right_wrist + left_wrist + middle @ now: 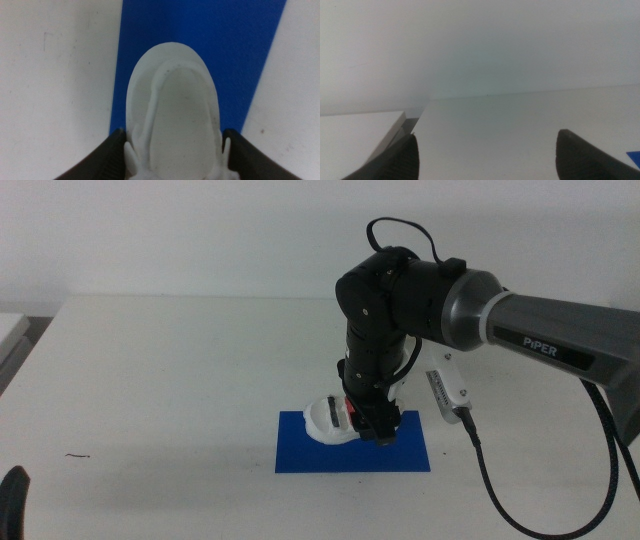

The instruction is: Use one arm to grab the shoe from the table and place it on the mat.

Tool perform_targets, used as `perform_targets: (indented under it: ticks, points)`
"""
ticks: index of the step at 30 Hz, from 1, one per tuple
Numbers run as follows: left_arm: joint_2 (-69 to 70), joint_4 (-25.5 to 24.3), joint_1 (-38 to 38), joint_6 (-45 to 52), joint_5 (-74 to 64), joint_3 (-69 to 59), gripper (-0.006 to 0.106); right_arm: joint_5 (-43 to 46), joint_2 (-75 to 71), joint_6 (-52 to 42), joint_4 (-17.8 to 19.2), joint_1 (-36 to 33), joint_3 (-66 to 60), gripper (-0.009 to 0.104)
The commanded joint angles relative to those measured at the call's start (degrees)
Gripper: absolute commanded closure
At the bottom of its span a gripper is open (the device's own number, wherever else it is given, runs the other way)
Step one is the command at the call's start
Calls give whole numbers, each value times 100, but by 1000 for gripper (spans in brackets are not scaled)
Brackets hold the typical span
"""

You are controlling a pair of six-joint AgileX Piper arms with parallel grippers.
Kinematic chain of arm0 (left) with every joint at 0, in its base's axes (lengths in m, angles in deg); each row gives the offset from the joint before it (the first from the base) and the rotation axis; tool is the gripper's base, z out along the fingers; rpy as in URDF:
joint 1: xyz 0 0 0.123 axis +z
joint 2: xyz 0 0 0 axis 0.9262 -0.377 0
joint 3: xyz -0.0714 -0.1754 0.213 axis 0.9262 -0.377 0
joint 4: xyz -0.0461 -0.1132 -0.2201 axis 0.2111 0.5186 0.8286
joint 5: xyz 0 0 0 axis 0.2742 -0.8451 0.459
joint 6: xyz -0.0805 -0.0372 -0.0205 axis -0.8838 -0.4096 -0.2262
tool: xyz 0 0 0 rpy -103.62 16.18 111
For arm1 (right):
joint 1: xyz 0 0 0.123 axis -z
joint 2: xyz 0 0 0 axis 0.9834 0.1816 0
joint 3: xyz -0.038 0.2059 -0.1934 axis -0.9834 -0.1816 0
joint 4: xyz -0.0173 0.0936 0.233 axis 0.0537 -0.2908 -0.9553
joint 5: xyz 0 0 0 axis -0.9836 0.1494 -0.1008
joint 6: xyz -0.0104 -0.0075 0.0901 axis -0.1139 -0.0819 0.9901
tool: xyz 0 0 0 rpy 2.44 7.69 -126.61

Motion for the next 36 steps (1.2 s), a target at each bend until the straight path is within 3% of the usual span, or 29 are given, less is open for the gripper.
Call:
perform_targets:
  ticks: [1,16,18,23,26,28,30,31,34,36]
  points:
    - [-28,23,-1,-8,71,-2,7,-6,56,142,24,67,-9,88]
    - [-28,23,-1,-8,71,-2,7,408,427,142,-345,167,-9,84]
    - [-28,23,-1,-8,71,-2,7,479,450,142,-346,167,-9,74]
    - [-28,23,-1,-8,71,-2,7,467,478,142,-263,167,-9,27]
    - [-28,23,-1,-8,71,-2,7,507,439,24,-306,175,-9,9]
    - [-28,23,-1,-8,71,-2,7,518,303,-208,-451,218,-9,2]
    - [-28,23,-1,-8,71,-2,7,445,1,-1186,-639,309,-9,2]
    - [-28,23,-1,-8,71,-2,7,350,-195,-2202,-703,364,-9,2]
    - [-28,23,-1,-8,71,-2,7,-189,-804,-6912,-904,456,-9,2]
    - [-28,23,-1,-8,71,-2,7,-321,-1151,-9269,-896,456,-9,2]
